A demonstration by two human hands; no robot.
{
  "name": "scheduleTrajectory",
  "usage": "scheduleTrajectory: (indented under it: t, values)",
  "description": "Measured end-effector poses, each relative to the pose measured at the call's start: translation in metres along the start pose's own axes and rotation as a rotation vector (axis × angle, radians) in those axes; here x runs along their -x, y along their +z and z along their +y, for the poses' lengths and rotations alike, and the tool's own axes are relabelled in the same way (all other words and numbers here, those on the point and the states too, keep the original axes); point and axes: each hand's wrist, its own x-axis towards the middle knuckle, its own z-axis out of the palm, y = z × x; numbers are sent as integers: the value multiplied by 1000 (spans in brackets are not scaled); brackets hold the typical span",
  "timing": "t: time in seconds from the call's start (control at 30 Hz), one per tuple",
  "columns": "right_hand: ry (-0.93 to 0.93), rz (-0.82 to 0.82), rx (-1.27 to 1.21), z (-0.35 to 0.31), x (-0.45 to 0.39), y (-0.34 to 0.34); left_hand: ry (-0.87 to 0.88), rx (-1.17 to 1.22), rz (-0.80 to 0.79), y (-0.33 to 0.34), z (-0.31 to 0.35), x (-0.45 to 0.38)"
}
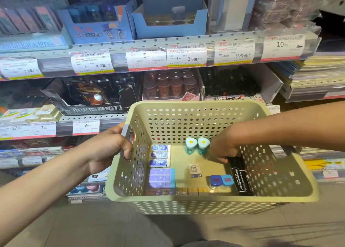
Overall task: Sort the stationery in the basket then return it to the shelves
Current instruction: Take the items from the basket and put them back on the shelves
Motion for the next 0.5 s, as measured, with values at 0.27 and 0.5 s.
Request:
scheduleTrajectory:
  t: [0.27,0.5]
  values:
    - [-8,-2,-37,2,-4,1,2,-2,-3,2,0,-1]
    - [-3,24,-96,5,-10,7,1,-1,0,2,0,-1]
